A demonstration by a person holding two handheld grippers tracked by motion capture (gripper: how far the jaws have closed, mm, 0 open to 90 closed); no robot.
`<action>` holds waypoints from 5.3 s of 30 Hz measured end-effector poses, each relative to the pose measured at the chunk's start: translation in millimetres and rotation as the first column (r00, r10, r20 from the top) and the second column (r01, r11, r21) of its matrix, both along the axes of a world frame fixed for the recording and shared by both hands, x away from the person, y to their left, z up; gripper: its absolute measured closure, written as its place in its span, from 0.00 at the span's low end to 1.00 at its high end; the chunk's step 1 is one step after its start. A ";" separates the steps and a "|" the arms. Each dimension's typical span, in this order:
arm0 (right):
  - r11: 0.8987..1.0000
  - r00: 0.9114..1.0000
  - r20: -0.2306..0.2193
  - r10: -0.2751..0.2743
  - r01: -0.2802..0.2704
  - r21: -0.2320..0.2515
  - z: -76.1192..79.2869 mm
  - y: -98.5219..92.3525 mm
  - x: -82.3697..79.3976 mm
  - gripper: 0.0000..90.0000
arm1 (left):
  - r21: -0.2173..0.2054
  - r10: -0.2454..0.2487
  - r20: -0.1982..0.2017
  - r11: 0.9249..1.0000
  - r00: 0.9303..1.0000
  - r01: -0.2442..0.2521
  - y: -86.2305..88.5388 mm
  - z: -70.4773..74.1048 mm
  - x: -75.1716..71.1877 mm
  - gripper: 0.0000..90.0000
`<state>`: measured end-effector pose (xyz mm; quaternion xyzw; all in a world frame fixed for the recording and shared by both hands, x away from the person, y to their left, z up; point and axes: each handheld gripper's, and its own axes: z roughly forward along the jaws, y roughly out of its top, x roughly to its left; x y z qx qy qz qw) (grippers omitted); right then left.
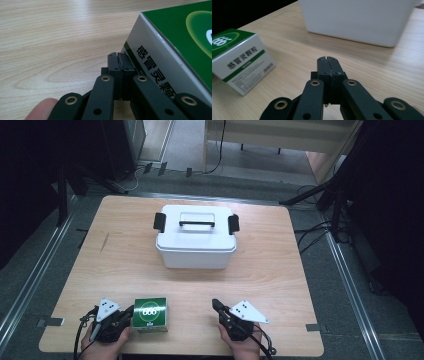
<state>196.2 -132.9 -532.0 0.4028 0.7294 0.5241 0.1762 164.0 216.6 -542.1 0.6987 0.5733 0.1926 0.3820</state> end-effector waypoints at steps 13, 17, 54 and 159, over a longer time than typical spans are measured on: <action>0.995 0.994 -0.059 0.096 -0.097 -0.016 -10.7 40.2 -11.2 1.00 | -0.032 -0.085 -0.011 0.996 0.996 0.085 -30.9 -4.5 -1.1 1.00; 0.993 0.990 -0.073 0.118 -0.120 -0.014 -12.2 44.1 -13.4 1.00 | -0.052 -0.118 -0.018 0.992 0.993 0.117 -43.9 -6.3 0.3 1.00; 0.988 0.981 -0.115 -0.153 0.149 -0.043 2.2 -52.6 7.9 1.00 | -0.052 -0.297 -0.065 0.954 0.953 0.294 -167.6 3.1 54.0 1.00; 0.863 0.962 -0.117 0.249 -0.275 -0.425 164.9 -62.1 183.4 0.32 | 0.117 0.264 0.172 0.951 0.949 -0.286 75.6 -9.0 66.4 0.00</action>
